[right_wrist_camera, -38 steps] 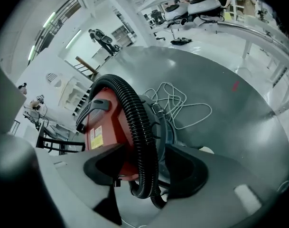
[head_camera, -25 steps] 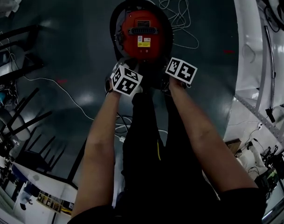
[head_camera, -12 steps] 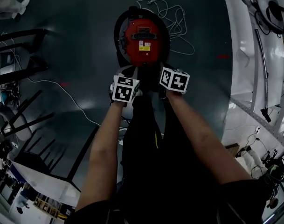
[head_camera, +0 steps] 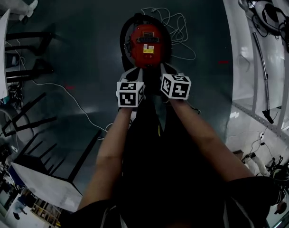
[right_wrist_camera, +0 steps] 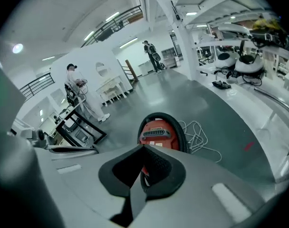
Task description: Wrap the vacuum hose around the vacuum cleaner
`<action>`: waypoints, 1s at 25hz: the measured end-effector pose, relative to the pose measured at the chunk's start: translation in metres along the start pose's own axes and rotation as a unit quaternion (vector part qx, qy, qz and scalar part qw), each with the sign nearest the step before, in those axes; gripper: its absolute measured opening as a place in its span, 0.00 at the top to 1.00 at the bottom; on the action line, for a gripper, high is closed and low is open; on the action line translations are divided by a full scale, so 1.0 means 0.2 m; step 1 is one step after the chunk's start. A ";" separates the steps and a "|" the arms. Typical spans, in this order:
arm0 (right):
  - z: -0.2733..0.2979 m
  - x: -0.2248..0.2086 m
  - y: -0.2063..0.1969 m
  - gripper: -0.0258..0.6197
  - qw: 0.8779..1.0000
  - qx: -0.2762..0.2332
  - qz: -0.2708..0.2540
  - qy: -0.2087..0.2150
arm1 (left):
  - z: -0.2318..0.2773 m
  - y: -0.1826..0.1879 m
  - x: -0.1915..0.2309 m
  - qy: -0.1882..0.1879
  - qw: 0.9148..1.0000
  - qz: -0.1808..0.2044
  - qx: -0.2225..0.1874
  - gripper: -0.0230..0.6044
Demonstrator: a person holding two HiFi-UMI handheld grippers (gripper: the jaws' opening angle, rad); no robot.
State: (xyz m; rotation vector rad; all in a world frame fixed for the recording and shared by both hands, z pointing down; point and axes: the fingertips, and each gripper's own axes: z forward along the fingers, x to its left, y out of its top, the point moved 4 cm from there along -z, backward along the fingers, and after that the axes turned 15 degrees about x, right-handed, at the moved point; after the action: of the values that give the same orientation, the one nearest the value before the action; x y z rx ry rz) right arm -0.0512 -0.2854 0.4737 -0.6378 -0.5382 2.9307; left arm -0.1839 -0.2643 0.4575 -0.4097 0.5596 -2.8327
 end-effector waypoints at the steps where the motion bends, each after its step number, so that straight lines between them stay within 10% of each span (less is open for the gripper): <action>1: -0.03 0.03 0.01 0.97 1.000 -0.008 -0.014 0.002 | -0.03 0.00 -0.01 0.001 1.000 -0.006 -0.004 0.95; 25: -0.20 0.22 -0.05 0.97 0.994 -0.053 -0.091 0.004 | -0.19 -0.05 -0.01 0.002 1.000 -0.021 -0.022 0.95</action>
State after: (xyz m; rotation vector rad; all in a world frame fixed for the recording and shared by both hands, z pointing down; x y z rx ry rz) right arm -0.0753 -0.2561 0.4269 -0.5789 -0.7139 2.7433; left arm -0.1957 -0.2424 0.4265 -0.4287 0.6215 -2.8672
